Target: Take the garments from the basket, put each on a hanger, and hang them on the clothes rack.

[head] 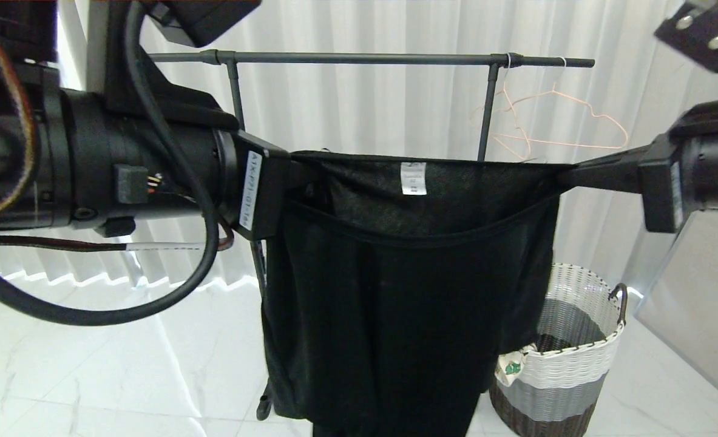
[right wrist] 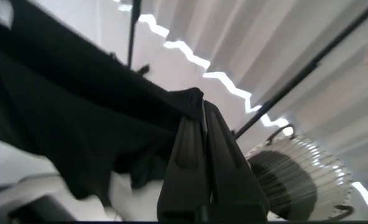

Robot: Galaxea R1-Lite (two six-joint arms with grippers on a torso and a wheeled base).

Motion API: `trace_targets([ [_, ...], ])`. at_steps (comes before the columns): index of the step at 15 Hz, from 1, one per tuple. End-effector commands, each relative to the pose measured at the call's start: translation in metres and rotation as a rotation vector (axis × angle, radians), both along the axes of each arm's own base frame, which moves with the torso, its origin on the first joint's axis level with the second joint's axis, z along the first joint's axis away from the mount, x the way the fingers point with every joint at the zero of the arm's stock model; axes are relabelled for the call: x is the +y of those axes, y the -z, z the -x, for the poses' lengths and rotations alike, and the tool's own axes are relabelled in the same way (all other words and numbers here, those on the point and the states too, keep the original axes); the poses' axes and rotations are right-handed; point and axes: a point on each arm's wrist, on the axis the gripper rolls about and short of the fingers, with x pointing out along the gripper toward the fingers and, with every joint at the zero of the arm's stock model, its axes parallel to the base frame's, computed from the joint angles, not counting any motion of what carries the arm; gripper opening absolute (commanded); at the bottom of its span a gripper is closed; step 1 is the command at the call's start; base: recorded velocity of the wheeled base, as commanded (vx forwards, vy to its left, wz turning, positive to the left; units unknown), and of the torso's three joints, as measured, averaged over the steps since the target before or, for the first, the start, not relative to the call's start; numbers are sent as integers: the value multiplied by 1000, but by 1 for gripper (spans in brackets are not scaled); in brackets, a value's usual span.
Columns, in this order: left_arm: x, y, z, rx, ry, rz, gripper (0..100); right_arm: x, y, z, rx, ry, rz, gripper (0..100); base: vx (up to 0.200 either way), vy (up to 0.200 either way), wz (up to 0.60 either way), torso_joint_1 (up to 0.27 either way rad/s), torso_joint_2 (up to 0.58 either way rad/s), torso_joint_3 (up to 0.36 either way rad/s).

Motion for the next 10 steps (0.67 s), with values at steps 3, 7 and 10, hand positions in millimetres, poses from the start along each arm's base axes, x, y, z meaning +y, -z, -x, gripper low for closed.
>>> trace_targets([
  [3, -16, 0, 9, -31, 102, -43, 0, -20, -35, 18, -98, 17, -76, 0, 0, 0, 0, 0, 0, 0],
  [7, -8, -3, 1, -97, 142, -92, 0, -23, -40, 23, -106, 2, -52, 0, 0, 0, 0, 0, 0, 0],
  [10, -6, -4, 1, -98, 131, -87, 0, -23, -39, 23, -105, -5, -51, 0, 0, 0, 0, 0, 0, 0],
])
